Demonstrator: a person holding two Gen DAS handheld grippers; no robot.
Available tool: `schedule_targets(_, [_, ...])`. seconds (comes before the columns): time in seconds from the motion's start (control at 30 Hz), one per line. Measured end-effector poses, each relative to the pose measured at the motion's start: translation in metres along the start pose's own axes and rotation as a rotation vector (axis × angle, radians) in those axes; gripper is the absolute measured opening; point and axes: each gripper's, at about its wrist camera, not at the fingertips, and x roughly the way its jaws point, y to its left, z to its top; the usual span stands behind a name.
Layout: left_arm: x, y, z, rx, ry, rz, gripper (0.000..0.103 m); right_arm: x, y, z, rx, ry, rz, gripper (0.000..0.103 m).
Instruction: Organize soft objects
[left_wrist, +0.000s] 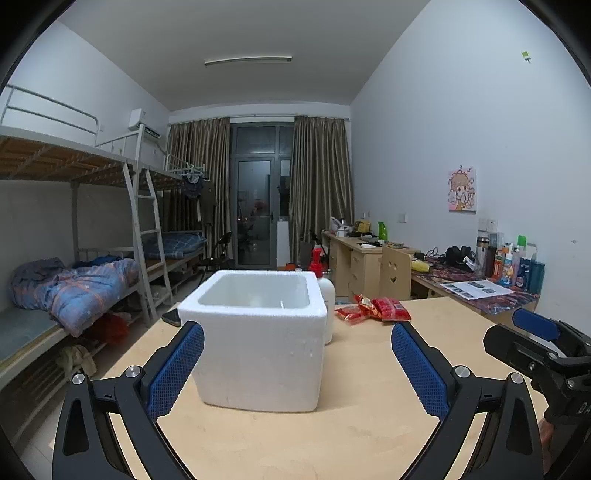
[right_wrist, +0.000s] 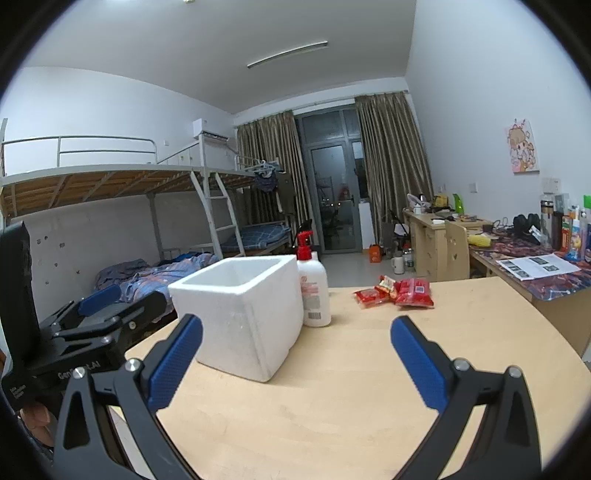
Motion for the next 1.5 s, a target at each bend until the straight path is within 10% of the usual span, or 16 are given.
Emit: schedule_targets(1.5, [-0.01,0.005,-0.042,0.01,0.044,0.051,0.102,-0.015,0.02,-0.025,-0.057,-0.03,-0.06,0.103])
